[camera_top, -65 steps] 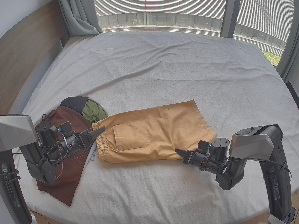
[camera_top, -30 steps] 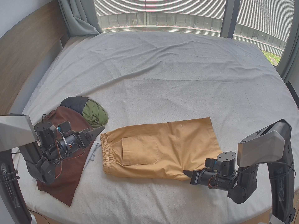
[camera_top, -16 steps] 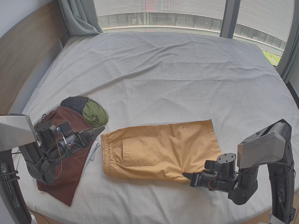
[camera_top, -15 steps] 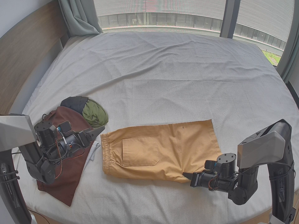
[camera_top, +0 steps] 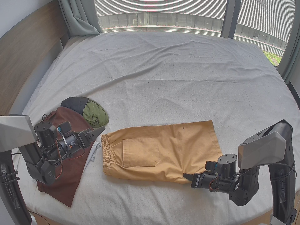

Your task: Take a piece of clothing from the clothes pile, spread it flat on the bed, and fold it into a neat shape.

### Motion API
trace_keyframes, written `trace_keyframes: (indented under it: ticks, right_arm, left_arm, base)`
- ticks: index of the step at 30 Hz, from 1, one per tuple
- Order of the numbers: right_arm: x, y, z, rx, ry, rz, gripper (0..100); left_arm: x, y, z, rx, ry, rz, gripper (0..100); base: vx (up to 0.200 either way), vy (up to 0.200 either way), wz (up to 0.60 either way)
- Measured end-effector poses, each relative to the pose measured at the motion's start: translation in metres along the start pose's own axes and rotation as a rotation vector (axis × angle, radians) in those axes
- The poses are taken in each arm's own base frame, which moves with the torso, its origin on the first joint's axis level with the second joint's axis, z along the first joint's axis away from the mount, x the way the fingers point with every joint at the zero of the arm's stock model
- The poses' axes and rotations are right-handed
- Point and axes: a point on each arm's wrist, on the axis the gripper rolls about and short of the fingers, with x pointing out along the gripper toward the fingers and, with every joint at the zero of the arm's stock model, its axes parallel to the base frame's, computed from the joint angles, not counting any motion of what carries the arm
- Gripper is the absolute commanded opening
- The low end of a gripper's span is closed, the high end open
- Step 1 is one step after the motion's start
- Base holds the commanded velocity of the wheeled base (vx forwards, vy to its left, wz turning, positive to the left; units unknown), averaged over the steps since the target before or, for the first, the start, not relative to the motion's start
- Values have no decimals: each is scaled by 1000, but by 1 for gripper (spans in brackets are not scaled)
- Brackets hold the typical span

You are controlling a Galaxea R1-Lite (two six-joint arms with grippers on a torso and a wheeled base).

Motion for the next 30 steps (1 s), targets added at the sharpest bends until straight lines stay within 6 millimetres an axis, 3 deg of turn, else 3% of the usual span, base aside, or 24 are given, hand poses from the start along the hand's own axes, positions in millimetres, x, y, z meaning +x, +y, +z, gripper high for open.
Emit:
trace_keyframes:
  ticks: [10,19,30]
  right_arm:
    - [-15,5,-7,2,44,-6,100]
    - [-50,19,-11,-5,83,-3,100]
    - [-96,33,7,-69,4,33,100]
  left_arm:
    - [2,-4,4,1,-11,-16,100]
    - [2,-5,7,10,-22,-19,100]
    - [1,-6,9,20,-26,-32,100]
  base:
    - [0,0,0]
    - [0,0,0]
    - [0,0,0]
